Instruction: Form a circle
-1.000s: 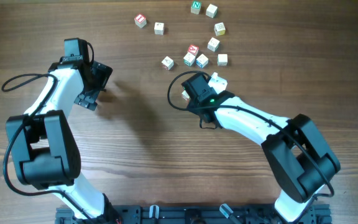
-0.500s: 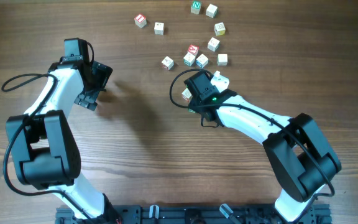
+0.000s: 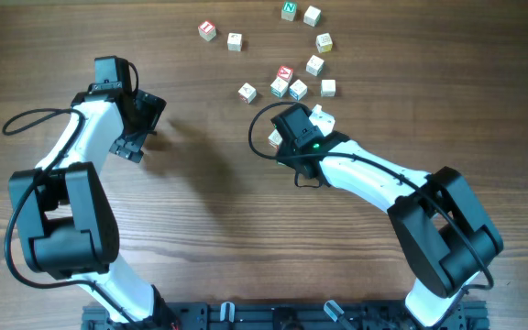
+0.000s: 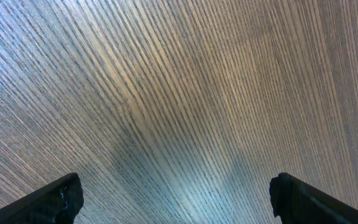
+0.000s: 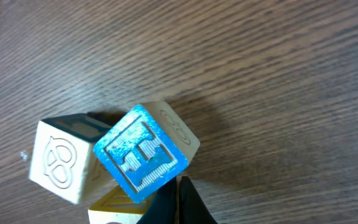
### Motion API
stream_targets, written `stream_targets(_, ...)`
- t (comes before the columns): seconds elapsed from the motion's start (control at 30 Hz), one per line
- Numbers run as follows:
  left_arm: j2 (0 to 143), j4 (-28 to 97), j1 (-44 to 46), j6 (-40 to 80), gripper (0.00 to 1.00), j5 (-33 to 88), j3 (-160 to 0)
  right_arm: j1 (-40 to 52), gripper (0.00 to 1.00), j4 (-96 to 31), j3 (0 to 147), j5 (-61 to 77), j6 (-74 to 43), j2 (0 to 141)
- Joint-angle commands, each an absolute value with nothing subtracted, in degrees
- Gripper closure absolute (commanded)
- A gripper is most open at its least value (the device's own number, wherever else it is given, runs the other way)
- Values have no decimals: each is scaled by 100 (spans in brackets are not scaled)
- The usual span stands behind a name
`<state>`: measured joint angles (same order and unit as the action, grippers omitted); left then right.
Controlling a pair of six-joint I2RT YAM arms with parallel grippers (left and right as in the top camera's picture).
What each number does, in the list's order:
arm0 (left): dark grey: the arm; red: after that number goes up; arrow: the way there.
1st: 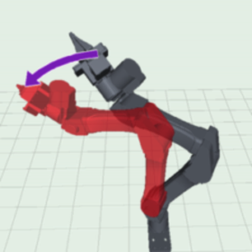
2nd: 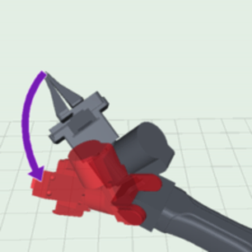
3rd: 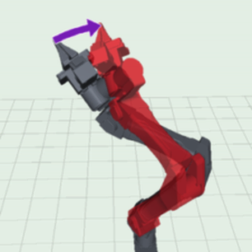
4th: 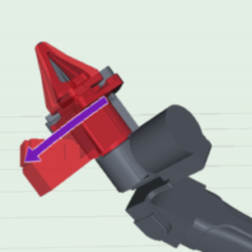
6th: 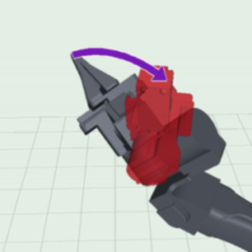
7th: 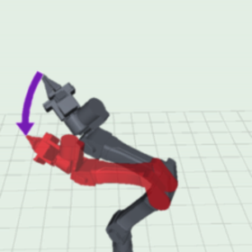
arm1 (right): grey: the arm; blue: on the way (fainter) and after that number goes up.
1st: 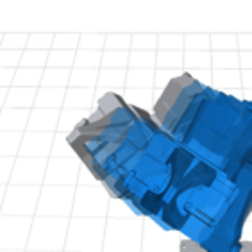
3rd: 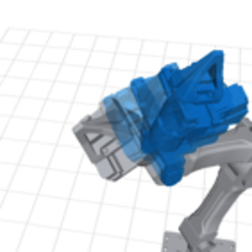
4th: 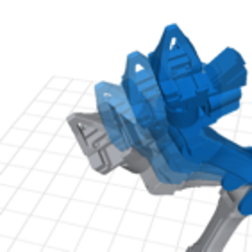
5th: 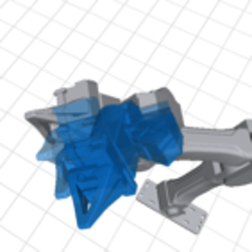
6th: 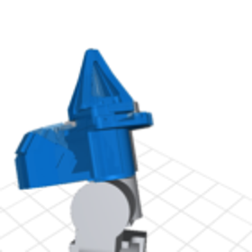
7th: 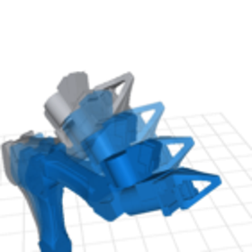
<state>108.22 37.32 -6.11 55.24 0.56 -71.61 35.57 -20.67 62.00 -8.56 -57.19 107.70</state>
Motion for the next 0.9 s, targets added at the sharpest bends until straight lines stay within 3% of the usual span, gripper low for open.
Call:
stream_targets(0.0,10899,3732,-617,5579,0,60,-7179,3548,95,-2014,6139,-762,-5553,10855)
stream_targets(0.4,10899,3732,-617,5579,0,60,-7179,3548,95,-2410,6149,-751,-5719,10753)
stream_targets(0.57,10899,3732,-617,5579,0,60,-7179,3548,95,-2862,6149,-1406,-5905,10252)
stream_targets(0.87,10899,3732,-617,5579,0,60,-7179,3221,95,-2674,6147,-1542,-5909,10221)
